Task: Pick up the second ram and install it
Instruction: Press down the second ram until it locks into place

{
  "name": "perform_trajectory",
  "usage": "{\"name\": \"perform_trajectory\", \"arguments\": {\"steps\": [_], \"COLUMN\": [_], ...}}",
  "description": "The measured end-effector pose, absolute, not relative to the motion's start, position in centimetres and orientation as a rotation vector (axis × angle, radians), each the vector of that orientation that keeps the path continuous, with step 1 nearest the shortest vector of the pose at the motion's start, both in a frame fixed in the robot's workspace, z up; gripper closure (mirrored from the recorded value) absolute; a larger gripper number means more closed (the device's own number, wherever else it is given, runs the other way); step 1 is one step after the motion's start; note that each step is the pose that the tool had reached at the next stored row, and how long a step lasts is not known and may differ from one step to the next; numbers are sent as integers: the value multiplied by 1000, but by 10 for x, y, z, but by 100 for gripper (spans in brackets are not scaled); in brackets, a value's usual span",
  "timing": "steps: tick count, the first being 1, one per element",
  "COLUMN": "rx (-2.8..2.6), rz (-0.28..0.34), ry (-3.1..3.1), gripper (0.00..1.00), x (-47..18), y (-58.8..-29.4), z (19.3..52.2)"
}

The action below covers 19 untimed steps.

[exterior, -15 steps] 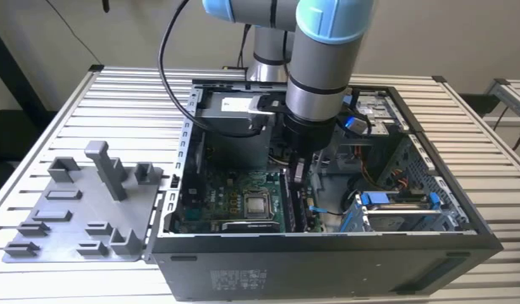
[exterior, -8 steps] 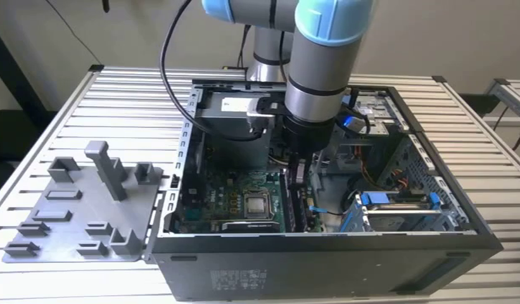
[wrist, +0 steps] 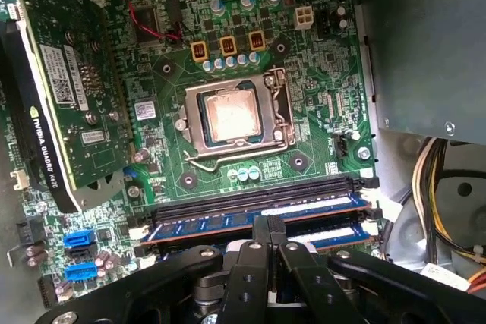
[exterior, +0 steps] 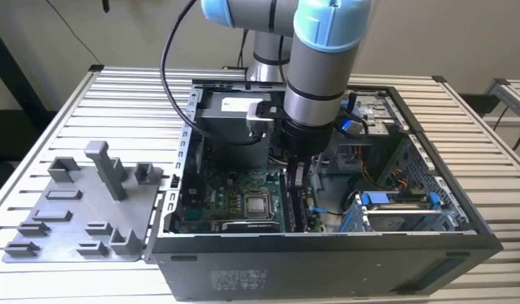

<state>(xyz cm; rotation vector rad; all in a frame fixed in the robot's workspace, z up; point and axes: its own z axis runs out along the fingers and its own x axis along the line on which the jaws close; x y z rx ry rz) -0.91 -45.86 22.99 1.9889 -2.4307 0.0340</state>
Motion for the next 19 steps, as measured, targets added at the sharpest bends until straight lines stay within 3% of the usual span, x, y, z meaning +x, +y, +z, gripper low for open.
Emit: {"name": "perform_trajectory", "arguments": {"steps": [9, 19], "rx": [1989, 1991], "rz": [36, 33], "ry": [-2428, -2430], "gripper": [89, 89], "x": [-9, -9], "y": [-459, -459], "z": [218, 241]}}
